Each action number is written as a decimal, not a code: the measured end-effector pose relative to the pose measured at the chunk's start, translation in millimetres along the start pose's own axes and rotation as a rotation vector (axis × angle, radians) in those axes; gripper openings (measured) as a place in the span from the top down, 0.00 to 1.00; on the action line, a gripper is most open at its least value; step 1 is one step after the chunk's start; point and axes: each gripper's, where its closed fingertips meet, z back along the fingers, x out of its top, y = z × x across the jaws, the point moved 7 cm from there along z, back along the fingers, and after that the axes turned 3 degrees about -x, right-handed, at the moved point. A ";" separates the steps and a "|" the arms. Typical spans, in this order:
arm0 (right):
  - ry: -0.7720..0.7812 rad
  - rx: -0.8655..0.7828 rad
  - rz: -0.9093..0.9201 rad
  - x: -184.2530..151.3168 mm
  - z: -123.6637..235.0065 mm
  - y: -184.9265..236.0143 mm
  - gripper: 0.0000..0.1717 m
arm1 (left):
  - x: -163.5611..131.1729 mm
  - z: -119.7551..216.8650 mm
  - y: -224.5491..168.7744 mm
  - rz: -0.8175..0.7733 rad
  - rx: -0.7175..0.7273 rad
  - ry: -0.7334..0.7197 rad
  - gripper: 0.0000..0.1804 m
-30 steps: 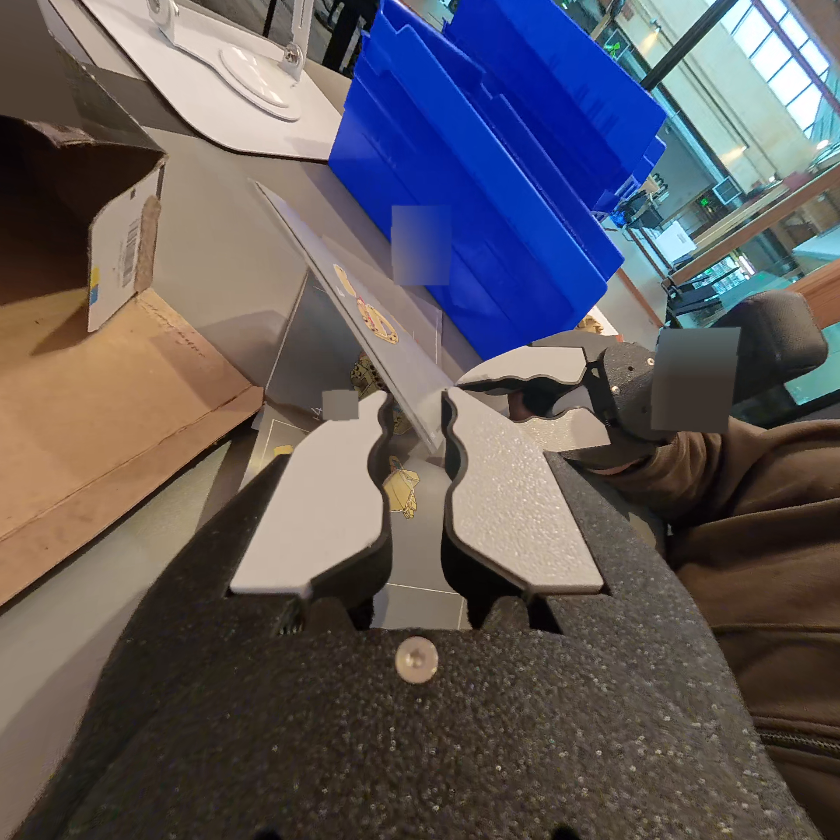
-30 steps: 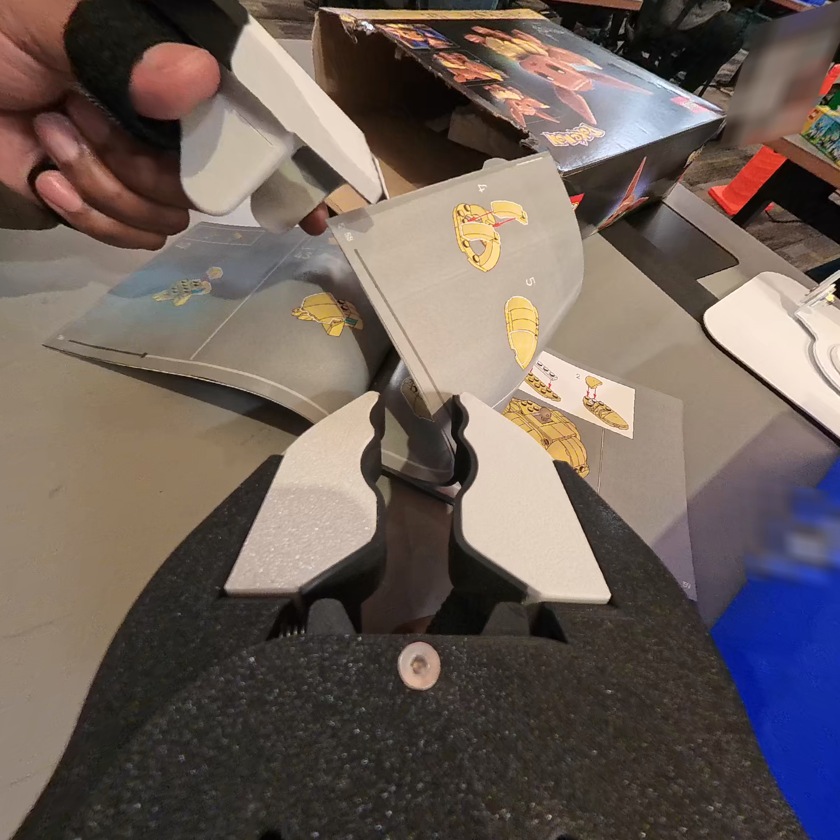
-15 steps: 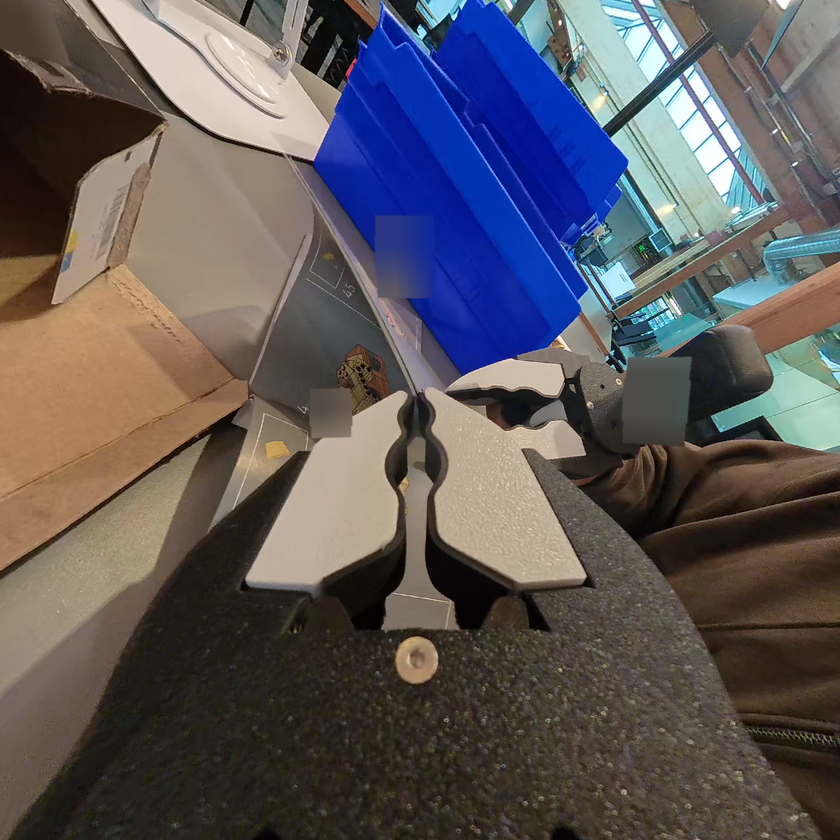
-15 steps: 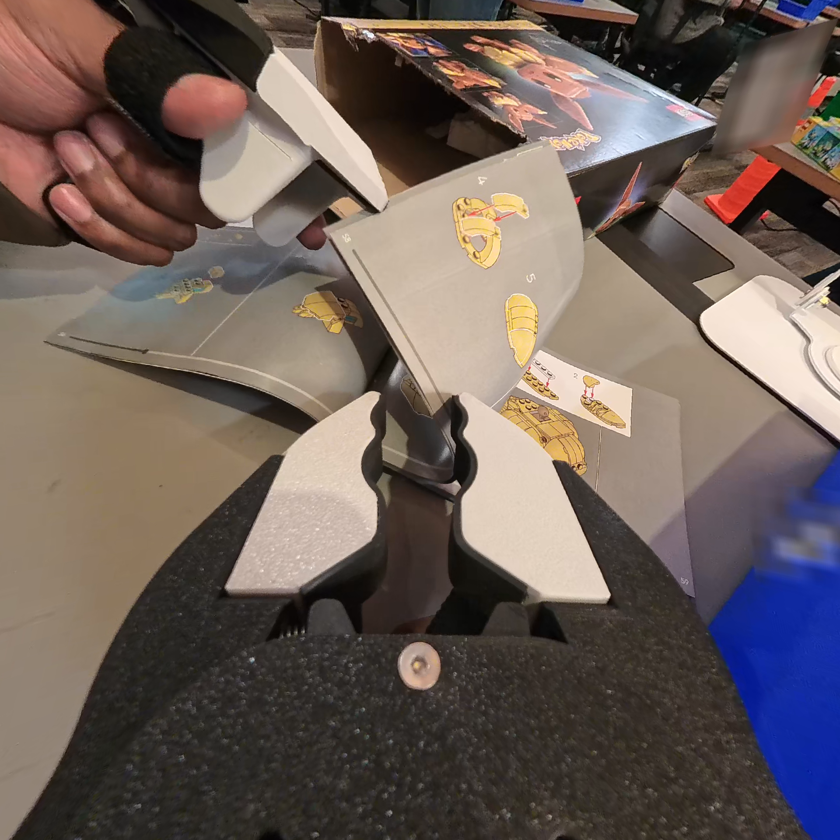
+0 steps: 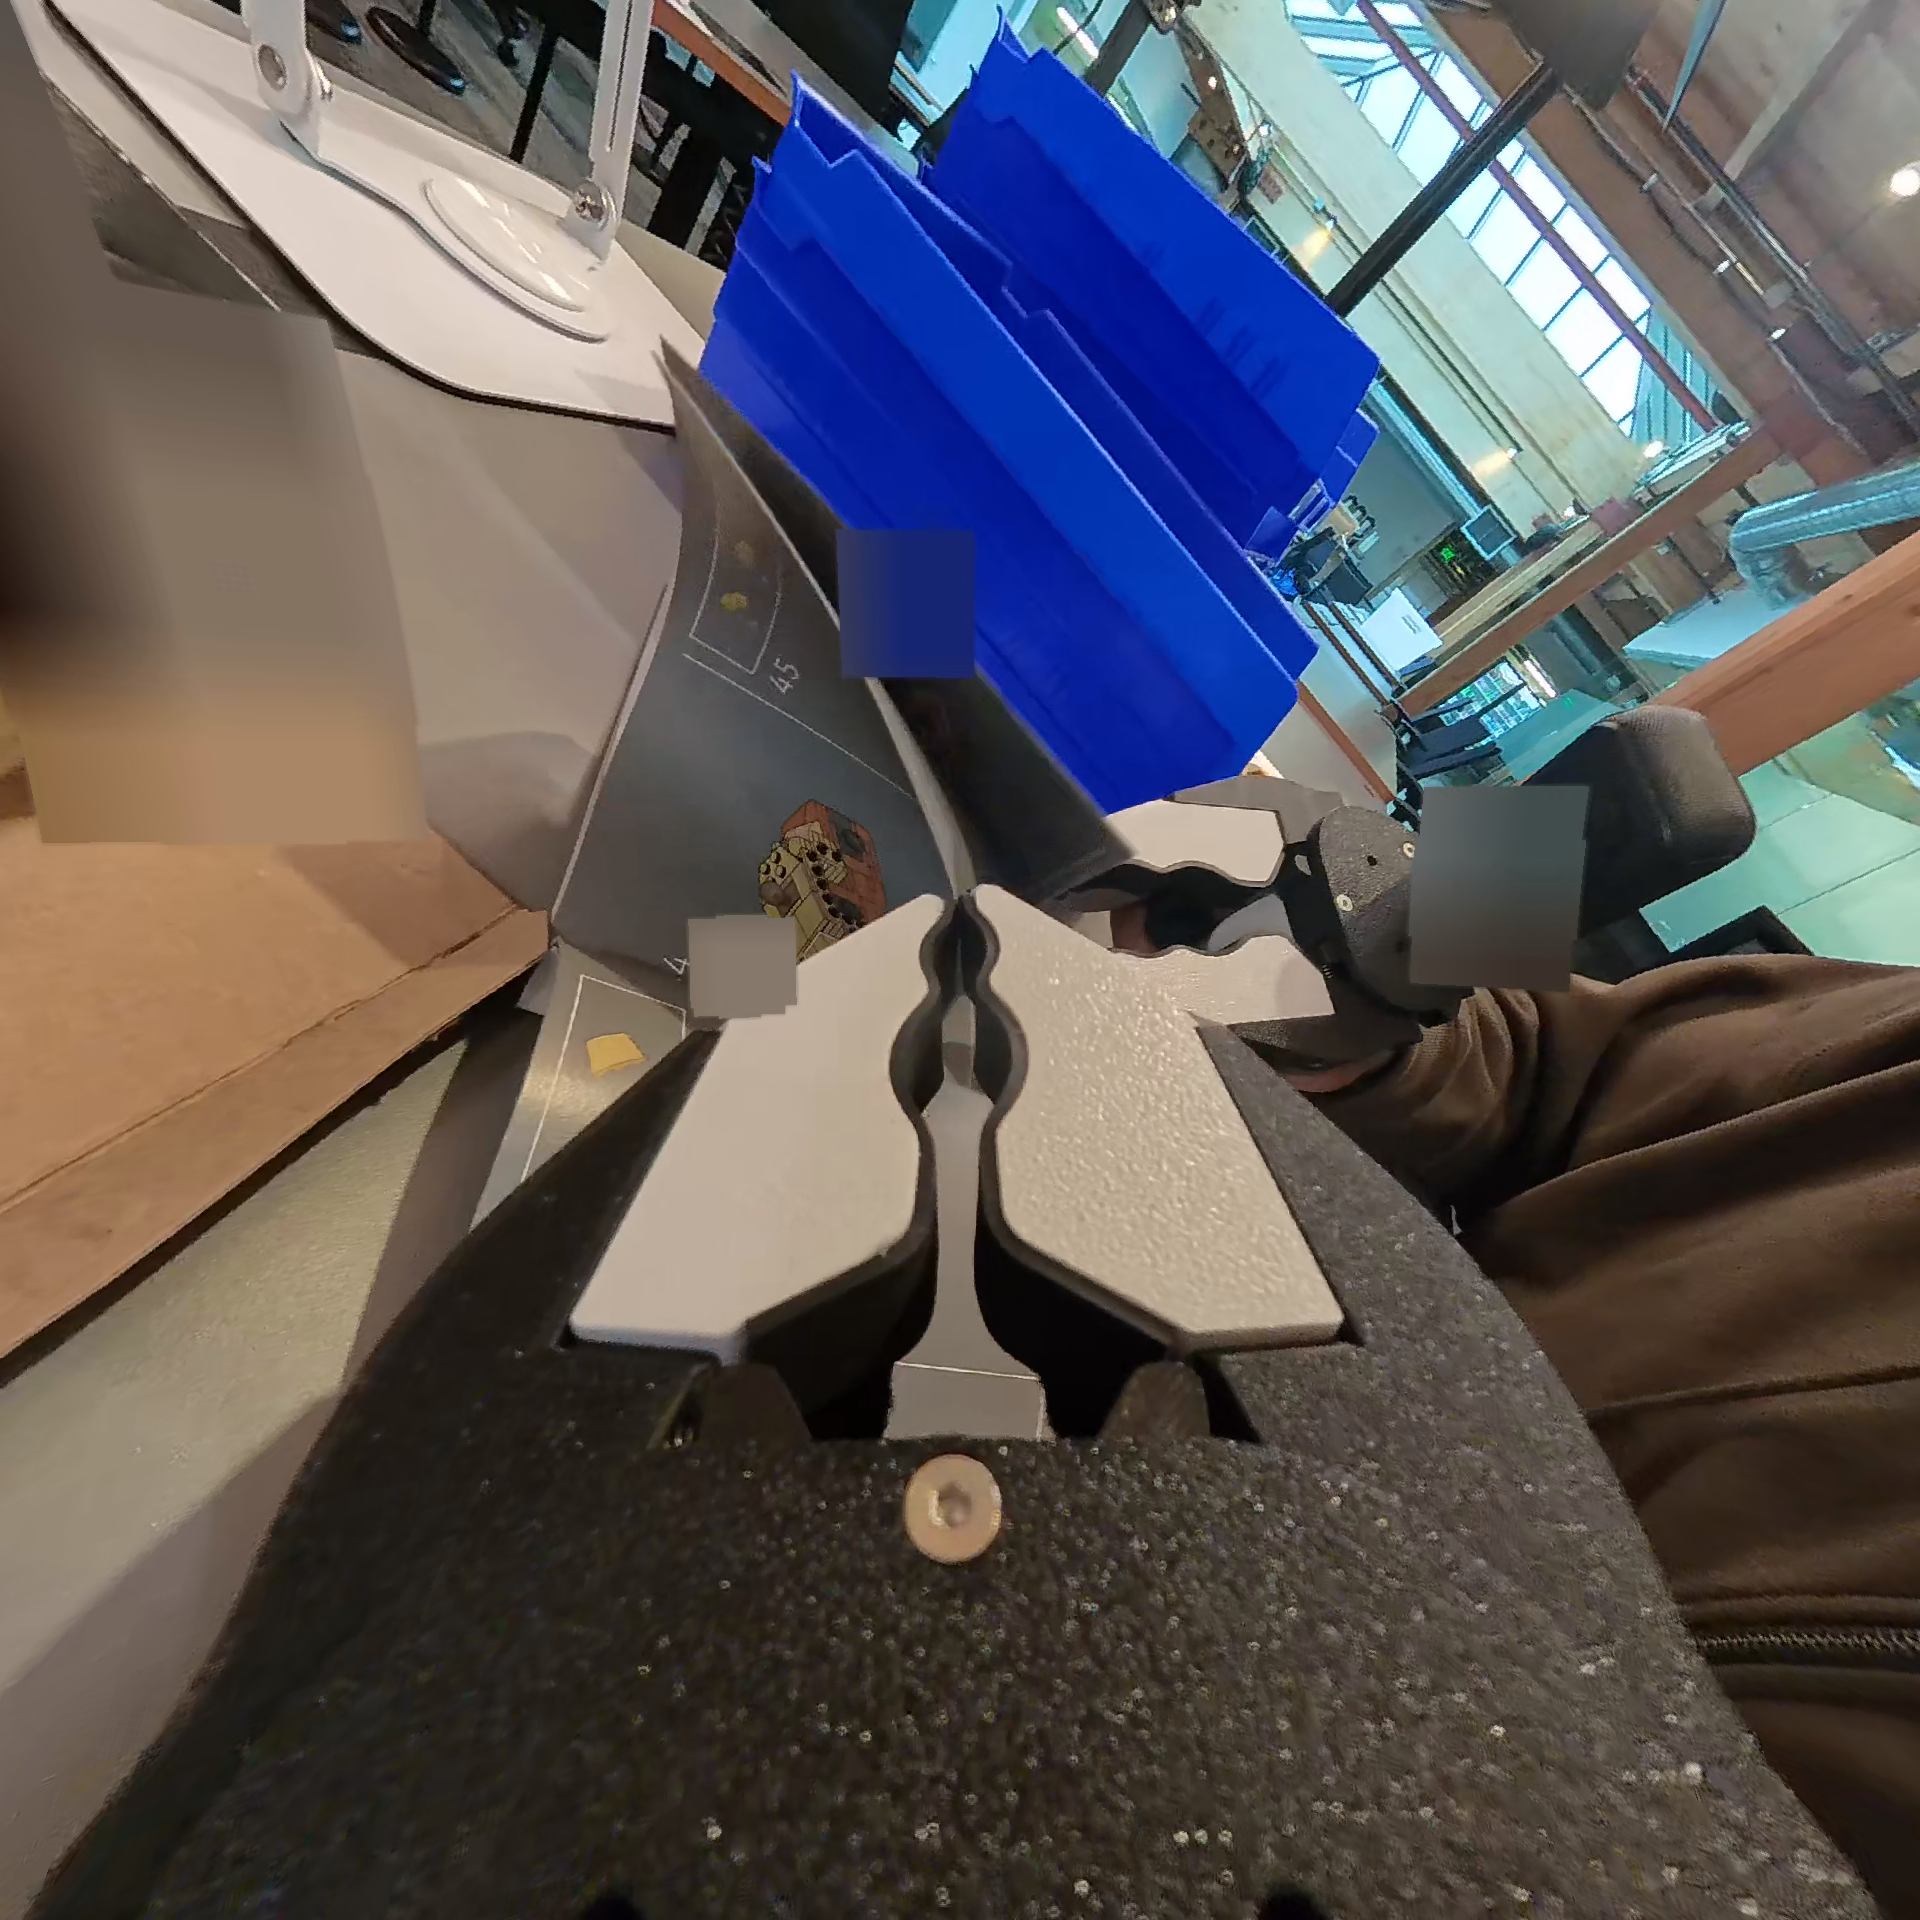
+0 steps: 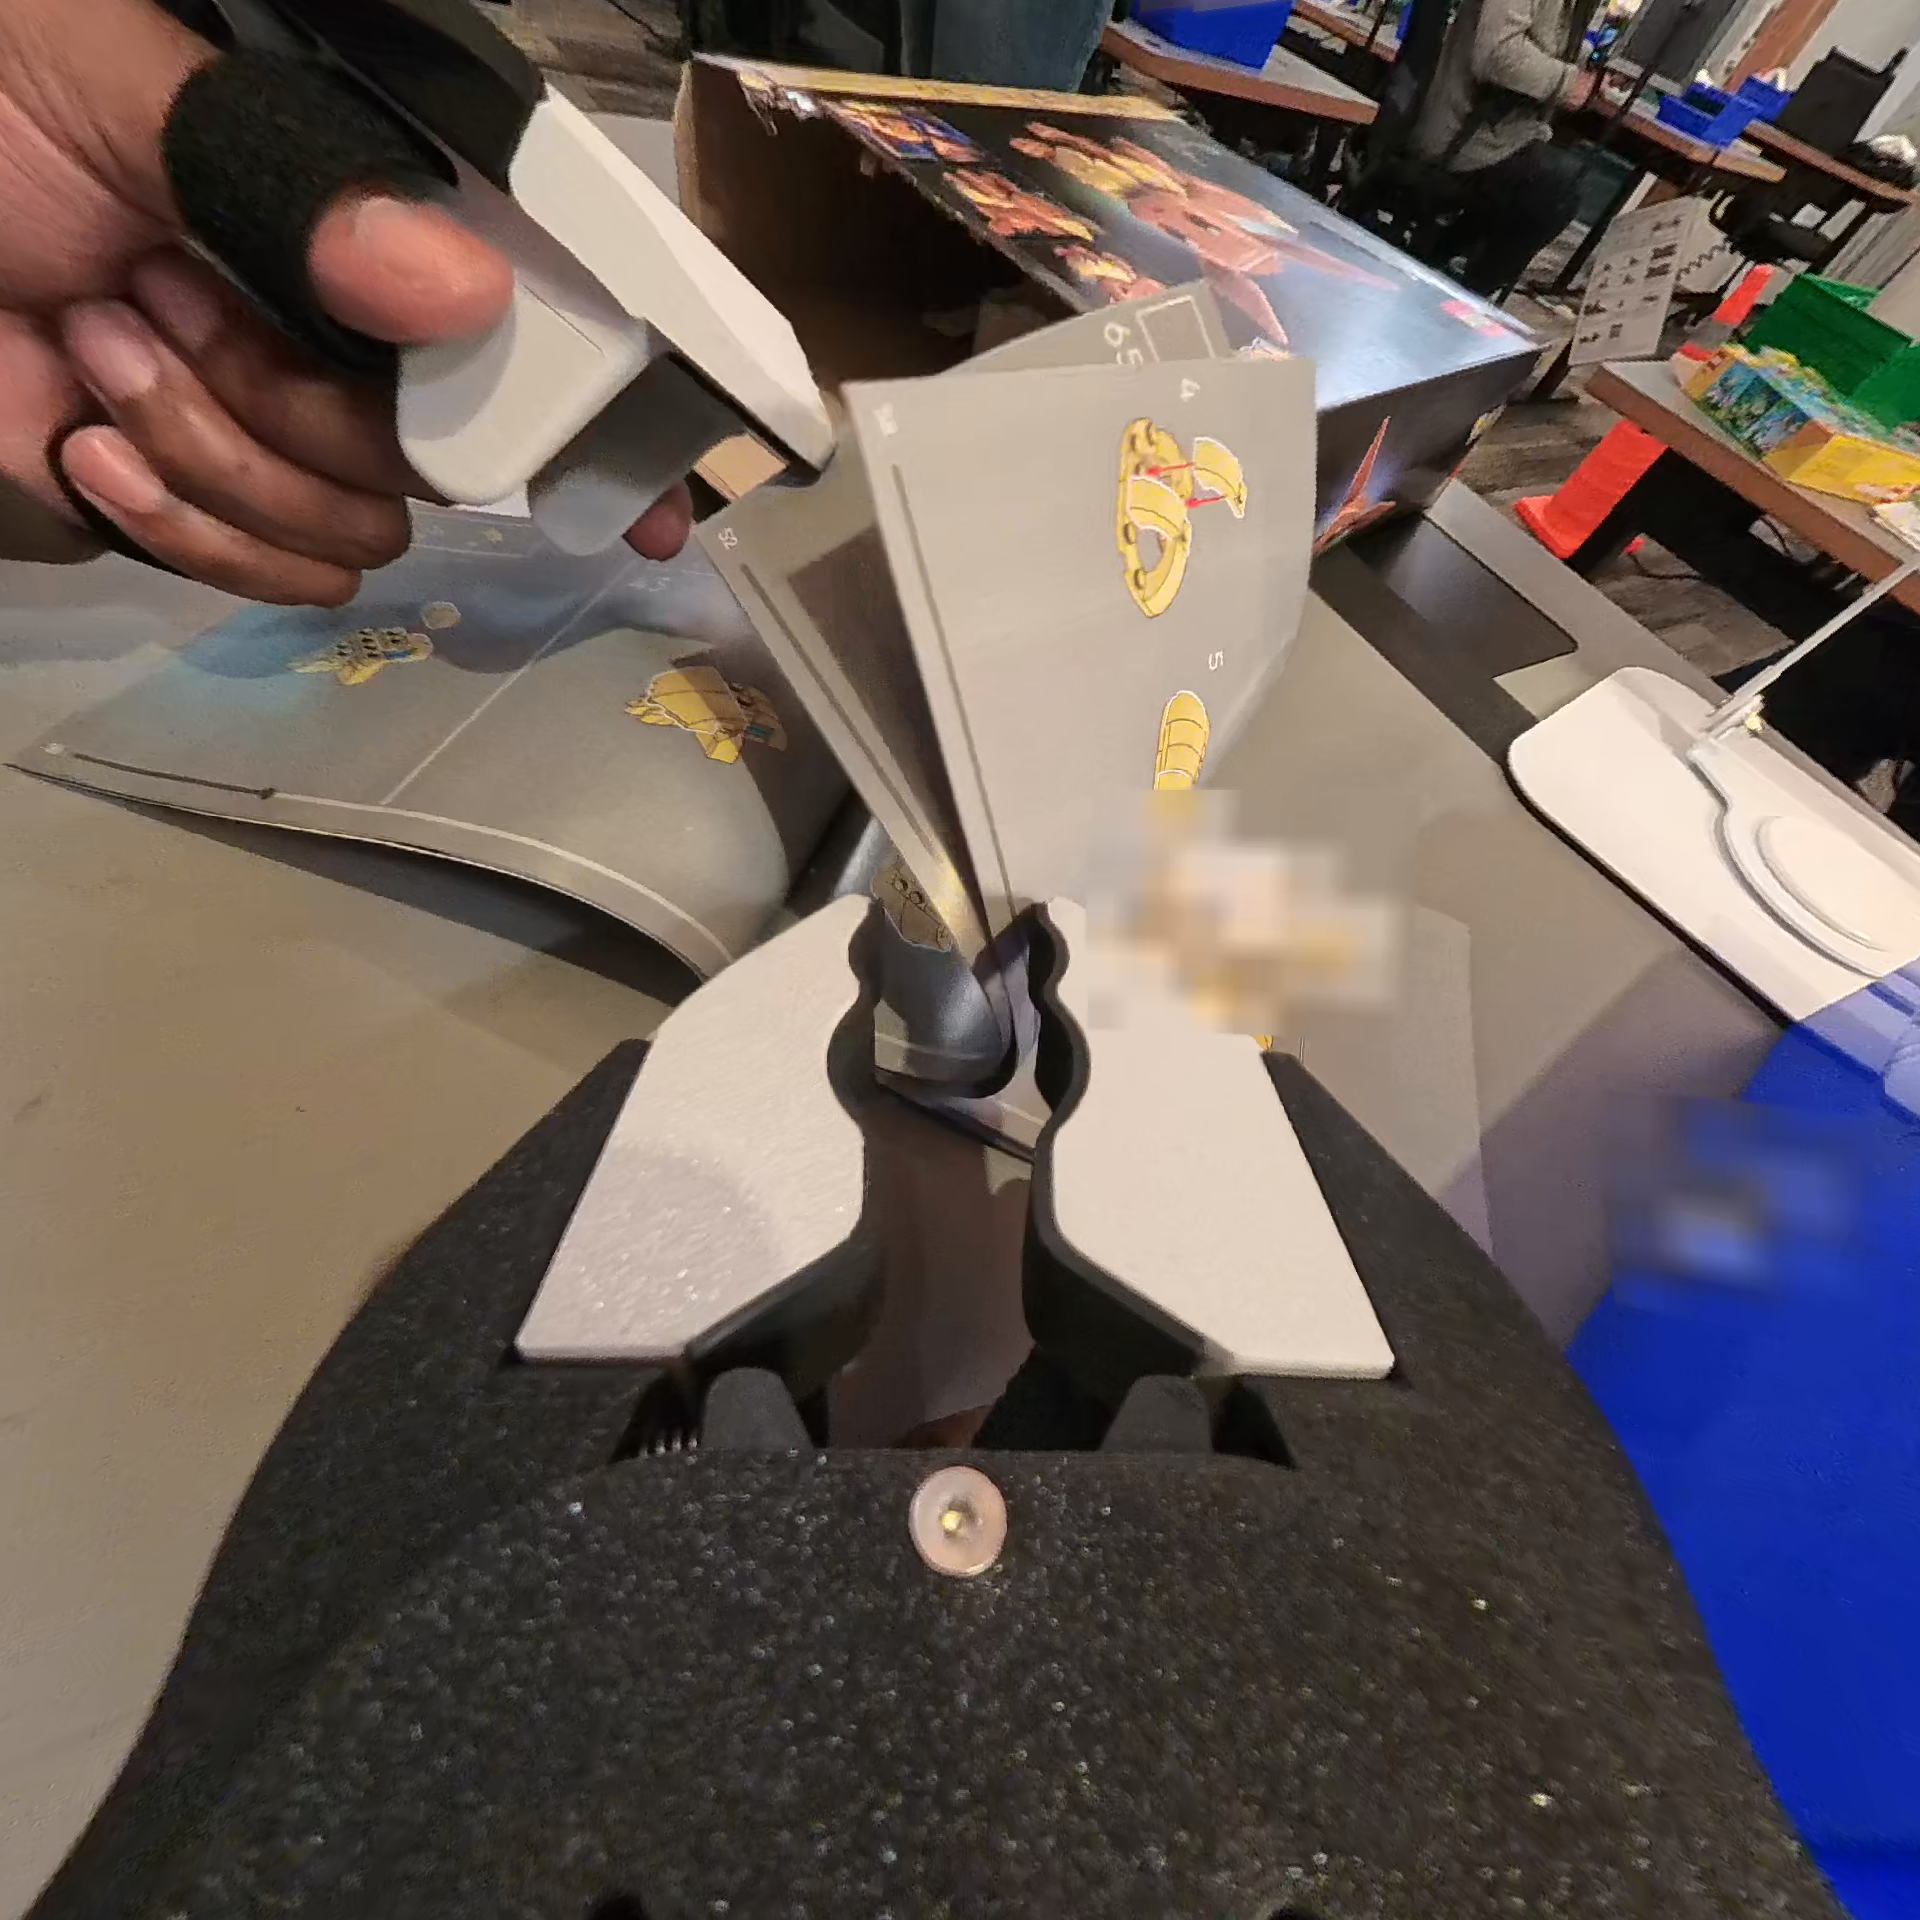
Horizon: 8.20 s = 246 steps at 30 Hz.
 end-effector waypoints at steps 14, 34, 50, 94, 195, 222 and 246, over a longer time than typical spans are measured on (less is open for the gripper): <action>0.060 -0.052 -0.101 -9.9 4.4 -15.0 0.83 | -1.1 7.1 4.5 -0.018 0.034 0.017 1.00; 0.072 0.158 -0.393 25.8 2.4 -13.3 0.58 | -1.5 6.6 -5.6 -0.037 -0.008 0.004 1.00; 0.120 0.147 -0.487 18.5 -26.9 -30.9 0.83 | -8.4 -1.6 -5.5 -0.012 -0.048 0.031 0.99; 0.055 0.408 -0.534 28.9 -19.4 -18.6 0.73 | 7.0 2.8 -16.8 -0.104 -0.113 -0.160 0.95; -0.037 0.265 -0.120 61.0 7.2 2.7 0.66 | -2.4 -9.3 -25.7 -0.164 -0.172 -0.142 1.00; 0.063 0.020 0.003 52.6 7.1 -14.9 0.70 | -4.0 -9.9 -24.4 -0.197 -0.127 -0.113 1.00; 0.188 0.020 0.089 -32.8 62.3 -2.2 0.73 | -35.1 -93.2 -54.0 -0.669 0.408 0.602 0.80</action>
